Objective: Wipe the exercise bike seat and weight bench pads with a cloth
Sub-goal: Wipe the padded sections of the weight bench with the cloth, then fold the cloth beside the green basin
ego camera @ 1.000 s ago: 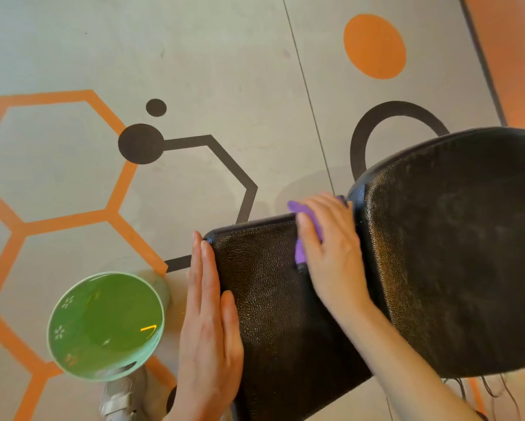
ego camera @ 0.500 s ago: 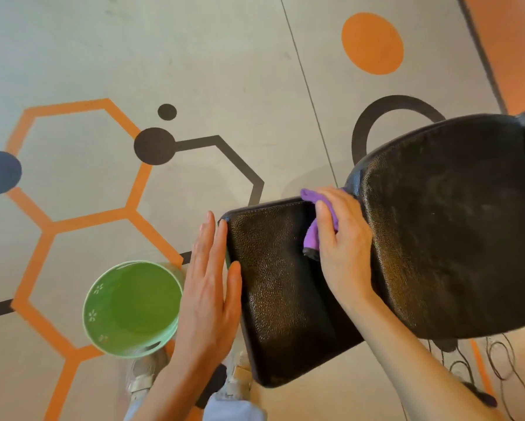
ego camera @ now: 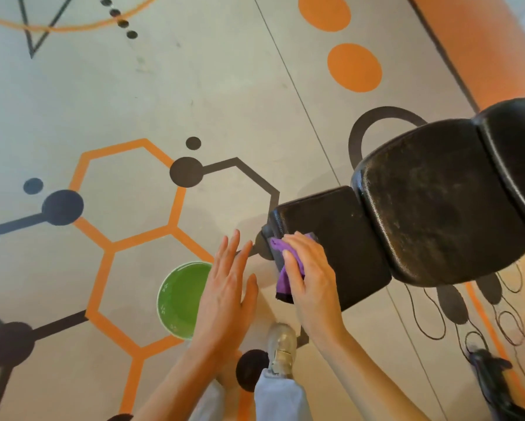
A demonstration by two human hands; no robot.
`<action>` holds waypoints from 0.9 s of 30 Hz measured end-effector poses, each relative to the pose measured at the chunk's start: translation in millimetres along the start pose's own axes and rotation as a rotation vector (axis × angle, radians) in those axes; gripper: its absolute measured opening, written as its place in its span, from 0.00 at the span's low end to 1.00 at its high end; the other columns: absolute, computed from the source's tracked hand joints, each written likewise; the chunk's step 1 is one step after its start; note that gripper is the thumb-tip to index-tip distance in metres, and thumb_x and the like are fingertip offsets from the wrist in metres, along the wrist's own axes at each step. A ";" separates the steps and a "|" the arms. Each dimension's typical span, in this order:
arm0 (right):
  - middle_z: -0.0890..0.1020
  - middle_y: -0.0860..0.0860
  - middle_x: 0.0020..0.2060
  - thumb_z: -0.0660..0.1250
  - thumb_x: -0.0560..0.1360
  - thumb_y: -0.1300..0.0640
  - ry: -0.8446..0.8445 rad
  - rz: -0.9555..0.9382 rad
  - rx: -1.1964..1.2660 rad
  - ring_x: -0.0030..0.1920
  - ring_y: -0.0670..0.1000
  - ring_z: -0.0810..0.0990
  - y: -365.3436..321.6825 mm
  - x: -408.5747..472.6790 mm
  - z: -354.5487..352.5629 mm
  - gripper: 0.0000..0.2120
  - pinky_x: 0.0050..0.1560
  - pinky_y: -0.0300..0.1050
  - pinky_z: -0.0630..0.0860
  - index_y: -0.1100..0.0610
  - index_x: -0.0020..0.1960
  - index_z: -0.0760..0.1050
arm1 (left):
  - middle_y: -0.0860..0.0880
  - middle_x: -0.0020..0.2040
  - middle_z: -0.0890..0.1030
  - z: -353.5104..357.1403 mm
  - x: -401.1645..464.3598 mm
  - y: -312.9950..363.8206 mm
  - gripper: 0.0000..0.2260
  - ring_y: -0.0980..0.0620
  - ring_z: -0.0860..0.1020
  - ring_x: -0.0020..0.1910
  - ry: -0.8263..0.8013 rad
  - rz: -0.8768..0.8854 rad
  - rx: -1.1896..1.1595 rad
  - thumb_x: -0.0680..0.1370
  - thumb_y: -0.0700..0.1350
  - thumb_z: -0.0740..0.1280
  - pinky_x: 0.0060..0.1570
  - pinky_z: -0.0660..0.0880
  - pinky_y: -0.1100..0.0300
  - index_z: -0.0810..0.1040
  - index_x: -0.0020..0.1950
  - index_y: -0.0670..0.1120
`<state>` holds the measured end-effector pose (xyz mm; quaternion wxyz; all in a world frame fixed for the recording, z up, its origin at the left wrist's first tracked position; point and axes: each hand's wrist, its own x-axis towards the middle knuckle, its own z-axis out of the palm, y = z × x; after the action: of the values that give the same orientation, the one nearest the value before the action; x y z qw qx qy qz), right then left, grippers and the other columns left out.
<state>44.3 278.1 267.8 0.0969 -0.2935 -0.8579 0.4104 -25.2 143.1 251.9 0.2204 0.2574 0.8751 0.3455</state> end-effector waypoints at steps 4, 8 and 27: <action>0.73 0.40 0.62 0.60 0.79 0.49 0.020 0.046 0.026 0.62 0.32 0.71 -36.3 -25.6 17.9 0.16 0.60 0.23 0.69 0.45 0.66 0.70 | 0.60 0.78 0.51 -23.2 -15.0 -6.7 0.22 0.61 0.46 0.78 -0.060 0.004 -0.050 0.81 0.52 0.57 0.75 0.50 0.60 0.56 0.75 0.60; 0.69 0.35 0.59 0.59 0.79 0.49 0.008 0.124 0.082 0.60 0.22 0.64 -60.5 -44.0 27.8 0.16 0.52 0.16 0.65 0.46 0.66 0.70 | 0.63 0.73 0.60 -35.3 -28.7 -2.4 0.22 0.64 0.57 0.73 -0.086 -0.084 -0.113 0.82 0.45 0.61 0.70 0.56 0.66 0.62 0.75 0.59; 0.75 0.33 0.50 0.61 0.81 0.55 0.072 0.302 0.360 0.53 0.30 0.75 -45.8 -98.0 24.4 0.11 0.46 0.24 0.74 0.38 0.56 0.72 | 0.50 0.50 0.85 -10.2 -98.6 21.0 0.12 0.55 0.83 0.51 -0.083 -0.341 -0.587 0.79 0.34 0.64 0.54 0.79 0.56 0.81 0.58 0.45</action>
<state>94.2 182.7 294.2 0.1157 -0.4107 -0.7132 0.5561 51.3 91.8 294.2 0.3751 0.0471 0.7591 0.5300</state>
